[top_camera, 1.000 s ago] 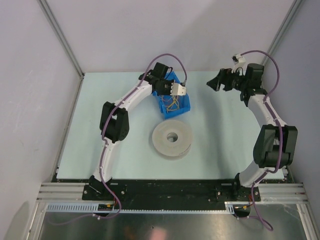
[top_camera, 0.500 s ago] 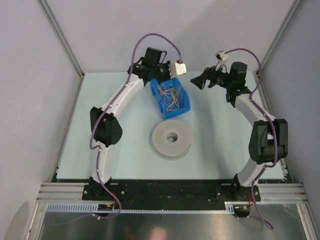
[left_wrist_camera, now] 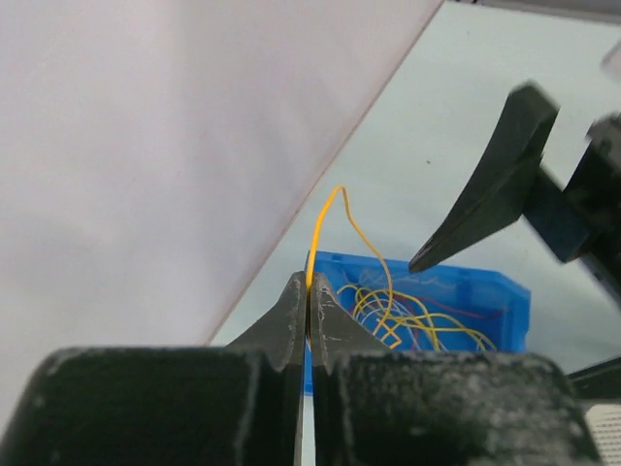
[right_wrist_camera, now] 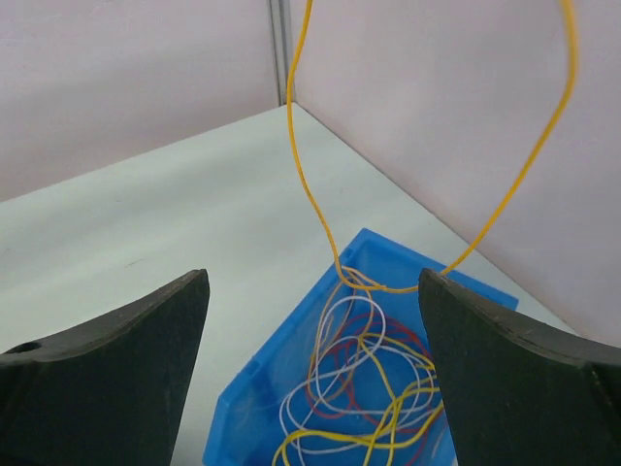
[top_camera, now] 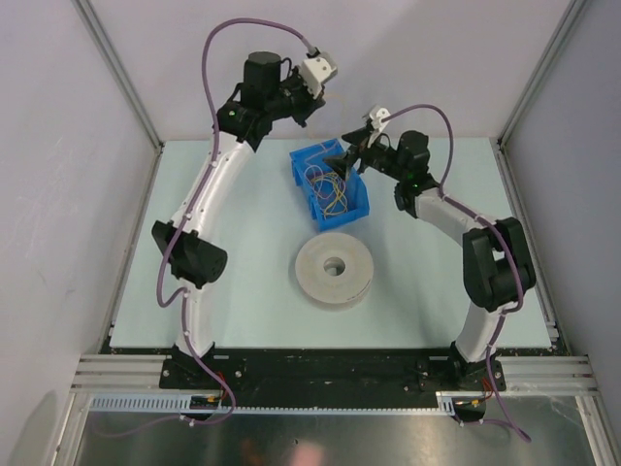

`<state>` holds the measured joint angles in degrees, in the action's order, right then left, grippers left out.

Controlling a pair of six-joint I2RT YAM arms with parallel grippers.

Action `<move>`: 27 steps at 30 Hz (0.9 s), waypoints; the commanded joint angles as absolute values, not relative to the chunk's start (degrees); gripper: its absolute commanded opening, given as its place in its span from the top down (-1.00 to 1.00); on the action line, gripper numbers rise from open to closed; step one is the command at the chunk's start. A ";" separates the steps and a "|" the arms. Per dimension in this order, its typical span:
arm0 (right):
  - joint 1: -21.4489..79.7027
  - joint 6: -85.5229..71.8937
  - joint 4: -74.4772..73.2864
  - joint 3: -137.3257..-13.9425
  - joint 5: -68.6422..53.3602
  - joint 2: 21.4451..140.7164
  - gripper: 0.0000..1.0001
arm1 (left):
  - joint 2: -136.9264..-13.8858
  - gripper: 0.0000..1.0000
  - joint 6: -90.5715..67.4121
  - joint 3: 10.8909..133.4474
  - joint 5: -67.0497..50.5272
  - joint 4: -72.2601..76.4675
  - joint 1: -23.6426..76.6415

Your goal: Wrap the cables

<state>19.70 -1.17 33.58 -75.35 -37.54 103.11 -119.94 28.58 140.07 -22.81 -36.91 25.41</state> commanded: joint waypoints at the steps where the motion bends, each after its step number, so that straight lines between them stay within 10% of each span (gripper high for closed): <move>1: 21.89 0.89 43.89 -76.39 -32.36 106.46 -0.85 | -113.48 1.00 16.36 143.11 -22.11 -32.11 24.37; 13: 25.23 3.45 46.75 -76.43 -27.36 109.16 -0.75 | -103.58 1.00 -3.97 143.07 -19.17 -16.30 22.54; 27: 25.09 8.00 48.04 -76.48 -21.05 111.95 -0.19 | -94.98 1.00 -12.63 141.73 -18.98 -7.95 22.59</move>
<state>25.12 6.15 43.59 -75.35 -23.79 110.39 -97.65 -9.39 141.14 -19.68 -11.18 22.63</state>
